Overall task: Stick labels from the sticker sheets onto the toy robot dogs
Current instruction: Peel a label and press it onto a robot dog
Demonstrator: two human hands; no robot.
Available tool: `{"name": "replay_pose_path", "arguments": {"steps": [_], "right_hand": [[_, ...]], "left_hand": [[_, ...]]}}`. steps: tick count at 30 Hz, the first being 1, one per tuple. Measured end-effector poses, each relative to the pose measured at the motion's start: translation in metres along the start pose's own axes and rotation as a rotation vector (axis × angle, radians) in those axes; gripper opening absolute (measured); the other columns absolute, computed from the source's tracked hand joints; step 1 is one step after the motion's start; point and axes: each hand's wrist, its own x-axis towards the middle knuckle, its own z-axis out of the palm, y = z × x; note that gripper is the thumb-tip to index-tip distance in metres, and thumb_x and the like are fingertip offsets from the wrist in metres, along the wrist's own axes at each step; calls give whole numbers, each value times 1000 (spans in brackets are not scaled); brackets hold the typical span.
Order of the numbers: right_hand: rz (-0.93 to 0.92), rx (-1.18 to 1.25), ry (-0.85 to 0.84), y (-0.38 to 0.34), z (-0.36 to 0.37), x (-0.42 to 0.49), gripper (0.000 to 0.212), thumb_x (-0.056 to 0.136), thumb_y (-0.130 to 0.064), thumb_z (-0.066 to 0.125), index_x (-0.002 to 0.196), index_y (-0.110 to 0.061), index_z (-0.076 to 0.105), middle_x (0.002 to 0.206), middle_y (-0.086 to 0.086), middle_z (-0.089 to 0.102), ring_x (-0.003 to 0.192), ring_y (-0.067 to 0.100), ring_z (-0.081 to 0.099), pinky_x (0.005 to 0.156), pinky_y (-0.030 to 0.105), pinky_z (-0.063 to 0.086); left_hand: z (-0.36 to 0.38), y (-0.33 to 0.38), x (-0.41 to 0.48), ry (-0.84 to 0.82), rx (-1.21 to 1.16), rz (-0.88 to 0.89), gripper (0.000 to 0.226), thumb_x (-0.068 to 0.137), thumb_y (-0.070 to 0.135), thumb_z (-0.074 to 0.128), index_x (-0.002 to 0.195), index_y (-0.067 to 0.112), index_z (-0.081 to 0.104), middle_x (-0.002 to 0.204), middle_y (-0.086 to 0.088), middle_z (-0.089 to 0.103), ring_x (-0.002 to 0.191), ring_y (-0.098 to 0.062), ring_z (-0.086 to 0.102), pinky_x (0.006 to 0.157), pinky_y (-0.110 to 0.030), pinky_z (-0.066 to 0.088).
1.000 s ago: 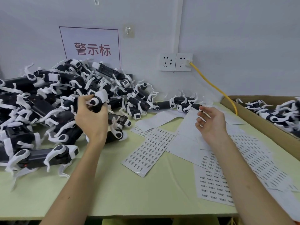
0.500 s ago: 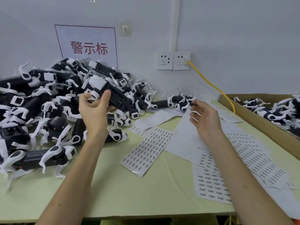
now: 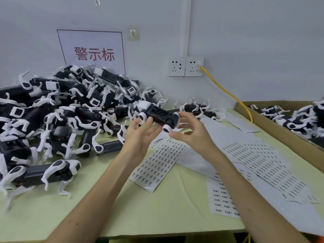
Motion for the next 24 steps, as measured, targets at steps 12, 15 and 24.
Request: {"name": "replay_pose_path", "arguments": {"steps": [12,15,24], "right_hand": [[-30,36,116,-3,0,1,37,70,-35,87,102,-48,73,98,-15,75,95,14,69,88,33,56],[-20,125,135,-3,1,2,35,68,-34,84,88,-60,71,95,-8,75,90,22,72,75,31,60],[46,162,-118,-1,6,-4,37,85,-8,81,119,-16,70,104,13,74,89,25,72,74,31,59]], "left_hand": [[-1,-5,-1,-98,34,-117,55,95,7,68,142,15,43,134,-16,68,119,-36,69,101,-42,56],[-6,-8,3,103,182,-129,39,95,14,72,126,-1,55,125,-20,72,105,-29,76,91,-36,59],[-4,-7,3,-105,285,-263,55,101,50,52,140,12,63,134,-3,67,95,-16,64,81,-25,53]]}}
